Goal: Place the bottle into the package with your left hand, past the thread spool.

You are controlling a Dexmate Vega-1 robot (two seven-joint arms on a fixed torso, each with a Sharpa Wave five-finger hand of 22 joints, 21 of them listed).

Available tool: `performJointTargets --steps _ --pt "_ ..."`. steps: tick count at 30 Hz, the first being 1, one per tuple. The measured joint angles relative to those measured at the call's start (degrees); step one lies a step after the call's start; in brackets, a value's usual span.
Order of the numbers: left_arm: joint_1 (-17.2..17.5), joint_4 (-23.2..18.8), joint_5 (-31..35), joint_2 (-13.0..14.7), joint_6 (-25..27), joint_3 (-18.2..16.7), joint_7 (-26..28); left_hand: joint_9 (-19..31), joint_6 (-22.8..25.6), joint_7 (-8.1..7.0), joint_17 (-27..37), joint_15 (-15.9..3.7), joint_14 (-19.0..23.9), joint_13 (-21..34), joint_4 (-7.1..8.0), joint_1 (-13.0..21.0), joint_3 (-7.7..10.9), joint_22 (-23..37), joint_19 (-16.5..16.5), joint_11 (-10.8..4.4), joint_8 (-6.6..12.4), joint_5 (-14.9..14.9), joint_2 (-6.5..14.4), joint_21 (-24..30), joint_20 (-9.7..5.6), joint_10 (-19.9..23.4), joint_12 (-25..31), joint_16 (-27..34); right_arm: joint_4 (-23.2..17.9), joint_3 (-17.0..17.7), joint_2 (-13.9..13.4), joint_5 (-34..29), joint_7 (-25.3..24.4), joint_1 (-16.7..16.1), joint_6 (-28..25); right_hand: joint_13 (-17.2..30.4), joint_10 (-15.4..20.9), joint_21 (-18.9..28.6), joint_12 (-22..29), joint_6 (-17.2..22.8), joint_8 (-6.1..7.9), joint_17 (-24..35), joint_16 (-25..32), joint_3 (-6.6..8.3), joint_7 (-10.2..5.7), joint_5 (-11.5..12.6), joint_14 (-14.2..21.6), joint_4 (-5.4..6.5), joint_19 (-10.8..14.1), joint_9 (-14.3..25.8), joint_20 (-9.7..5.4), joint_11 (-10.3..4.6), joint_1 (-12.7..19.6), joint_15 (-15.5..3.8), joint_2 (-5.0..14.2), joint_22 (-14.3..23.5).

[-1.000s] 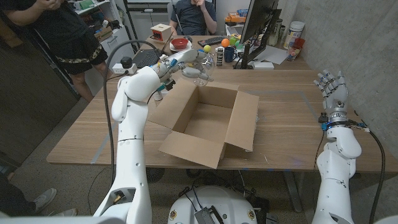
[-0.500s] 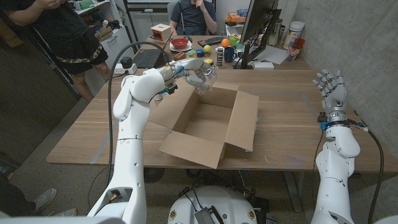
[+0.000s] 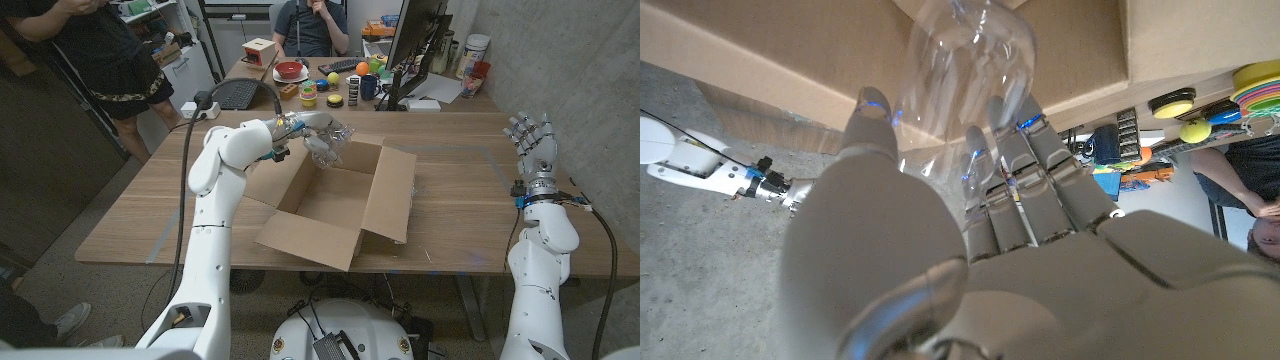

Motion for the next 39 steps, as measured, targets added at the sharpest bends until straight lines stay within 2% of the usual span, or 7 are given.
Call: performJointTargets --steps 12,16,39 --pt "0.1 -1.0 2.1 1.5 0.0 2.1 -4.6 0.3 0.1 -0.09 -0.2 -0.19 -0.2 0.0 0.01 0.0 -0.01 0.0 -0.2 -0.14 -0.01 0.0 0.0 0.0 0.18 -0.1 0.0 0.0 0.0 0.0 0.1 0.2 0.0 -0.2 0.4 0.0 0.2 0.0 0.0 0.0 0.0 0.0 0.0 -0.24 0.0 0.0 0.0 -0.24 0.0 0.0 0.0 0.2 0.0 0.0 0.0 0.0" --pt "0.2 -1.9 3.5 2.9 0.0 3.7 -6.4 0.3 0.1 -0.09 -0.1 -0.19 -0.2 0.0 0.01 0.0 -0.01 0.0 -0.5 -0.23 -0.01 0.0 0.0 0.0 0.28 -0.2 0.0 0.0 -0.3 0.1 0.1 0.5 0.0 -0.4 0.6 0.0 0.2 0.0 0.0 0.0 0.0 0.0 0.0 -0.24 0.0 0.0 0.0 -0.24 0.0 0.0 0.0 0.2 0.0 0.0 0.0 0.0" --pt "0.9 -2.7 10.9 5.6 0.3 7.0 -9.9 0.1 0.1 -0.09 0.0 -0.19 -0.2 0.0 0.03 0.0 -0.02 0.0 -0.5 -0.22 -0.01 -0.2 0.0 0.0 0.28 -0.2 0.0 -0.2 -0.4 0.1 0.2 1.1 0.2 -0.8 1.0 0.0 0.2 -0.4 0.0 0.0 0.0 0.0 0.0 -0.41 0.0 0.0 0.3 -0.07 0.0 0.0 0.01 0.19 -0.3 0.31 -0.3 0.0"
